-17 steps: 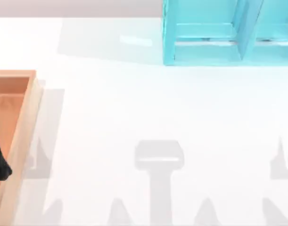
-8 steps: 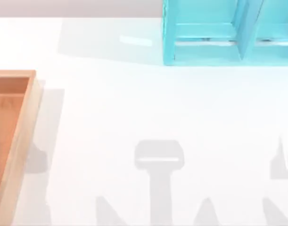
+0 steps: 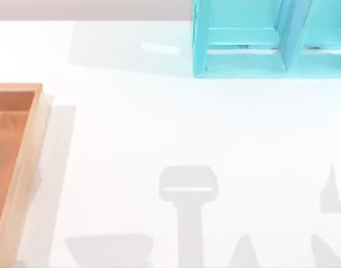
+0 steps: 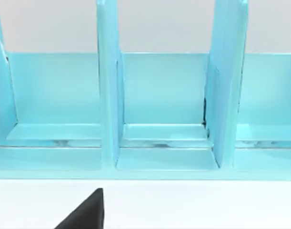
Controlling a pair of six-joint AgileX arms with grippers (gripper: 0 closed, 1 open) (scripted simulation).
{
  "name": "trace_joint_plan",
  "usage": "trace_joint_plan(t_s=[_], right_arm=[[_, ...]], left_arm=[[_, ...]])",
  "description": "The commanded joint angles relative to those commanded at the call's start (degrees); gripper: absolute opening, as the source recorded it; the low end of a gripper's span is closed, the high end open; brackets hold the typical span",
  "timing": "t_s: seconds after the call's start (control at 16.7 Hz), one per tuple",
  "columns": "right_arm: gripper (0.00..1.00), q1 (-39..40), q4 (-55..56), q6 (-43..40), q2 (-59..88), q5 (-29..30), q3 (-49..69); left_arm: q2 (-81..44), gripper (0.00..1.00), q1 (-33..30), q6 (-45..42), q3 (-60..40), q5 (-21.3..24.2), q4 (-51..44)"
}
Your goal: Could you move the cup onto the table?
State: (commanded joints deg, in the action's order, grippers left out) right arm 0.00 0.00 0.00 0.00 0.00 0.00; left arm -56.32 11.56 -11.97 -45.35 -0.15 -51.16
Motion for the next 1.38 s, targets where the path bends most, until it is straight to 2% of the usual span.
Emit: trace_joint_plan(t_s=[0.3, 0.54, 0.96, 1.38], right_arm=[[1.0, 0.0, 0.0, 0.0, 0.0, 0.0, 0.0], [1.0, 0.0, 0.0, 0.0, 0.0, 0.0, 0.0], [1.0, 0.0, 0.0, 0.0, 0.0, 0.0, 0.0], [1.0, 0.0, 0.0, 0.0, 0.0, 0.0, 0.0]], left_arm=[[-18.9, 1.0, 4.0, -4.3, -15.1, -0.1, -17.2], [-25.5, 1.0, 5.7, -6.3, -21.8, 0.0, -24.0], [-25.9, 1.0, 5.7, -6.3, -21.1, -0.1, -23.3], [-29.1, 1.0, 6.0, -6.7, -9.5, -0.1, -8.3]])
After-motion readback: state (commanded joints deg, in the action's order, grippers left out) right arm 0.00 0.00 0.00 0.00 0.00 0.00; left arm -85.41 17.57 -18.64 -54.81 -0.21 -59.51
